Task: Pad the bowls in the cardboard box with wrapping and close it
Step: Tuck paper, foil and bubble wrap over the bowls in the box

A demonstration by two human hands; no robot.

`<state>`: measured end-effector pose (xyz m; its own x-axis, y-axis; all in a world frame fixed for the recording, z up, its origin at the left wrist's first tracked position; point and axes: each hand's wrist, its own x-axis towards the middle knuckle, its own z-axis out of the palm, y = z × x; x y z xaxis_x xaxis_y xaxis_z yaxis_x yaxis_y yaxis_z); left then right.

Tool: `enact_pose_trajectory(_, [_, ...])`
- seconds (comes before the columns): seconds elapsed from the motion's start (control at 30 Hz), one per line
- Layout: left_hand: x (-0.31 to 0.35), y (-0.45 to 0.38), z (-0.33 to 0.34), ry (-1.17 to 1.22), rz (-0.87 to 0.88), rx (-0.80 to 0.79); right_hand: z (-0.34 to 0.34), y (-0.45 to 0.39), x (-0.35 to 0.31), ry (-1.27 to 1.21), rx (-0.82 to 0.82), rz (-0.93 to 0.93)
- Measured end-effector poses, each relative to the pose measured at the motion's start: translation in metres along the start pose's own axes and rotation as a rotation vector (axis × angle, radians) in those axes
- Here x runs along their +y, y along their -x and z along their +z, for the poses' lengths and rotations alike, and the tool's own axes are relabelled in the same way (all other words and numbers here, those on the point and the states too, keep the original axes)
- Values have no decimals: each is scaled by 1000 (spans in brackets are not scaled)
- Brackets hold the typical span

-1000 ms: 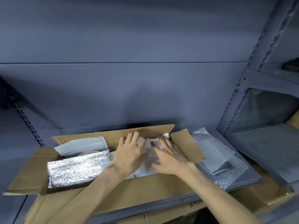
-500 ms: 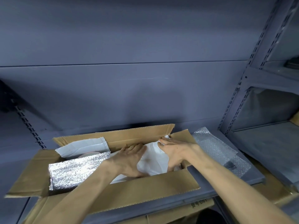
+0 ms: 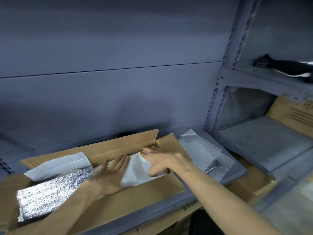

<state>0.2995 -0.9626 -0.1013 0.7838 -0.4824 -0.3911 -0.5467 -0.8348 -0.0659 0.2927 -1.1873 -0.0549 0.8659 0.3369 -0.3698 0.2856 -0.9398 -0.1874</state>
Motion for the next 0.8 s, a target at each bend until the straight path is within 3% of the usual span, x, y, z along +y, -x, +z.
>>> enact_pose_trajectory(0.1, [4, 6, -20, 134, -33, 43, 8, 13, 20, -143, 341, -104])
enact_pose_trajectory(0.27, [35, -2, -39, 56, -15, 416, 15, 40, 61, -285, 825, -23])
enact_pose_trajectory(0.43, [54, -29, -28, 30, 286, 309, 40, 72, 101, -571, 1202, 319])
enact_pose_trajectory(0.5, [54, -36, -16, -33, 283, 297, 56, 86, 121, -617, 1161, 508])
enact_pose_trajectory(0.67, [57, -46, -1, -89, 238, 318, 101, 101, 149, -244, 497, 607])
enact_pose_trajectory(0.8, [56, -52, 0, -112, 240, 294, 117, 92, 149, -165, 410, 607])
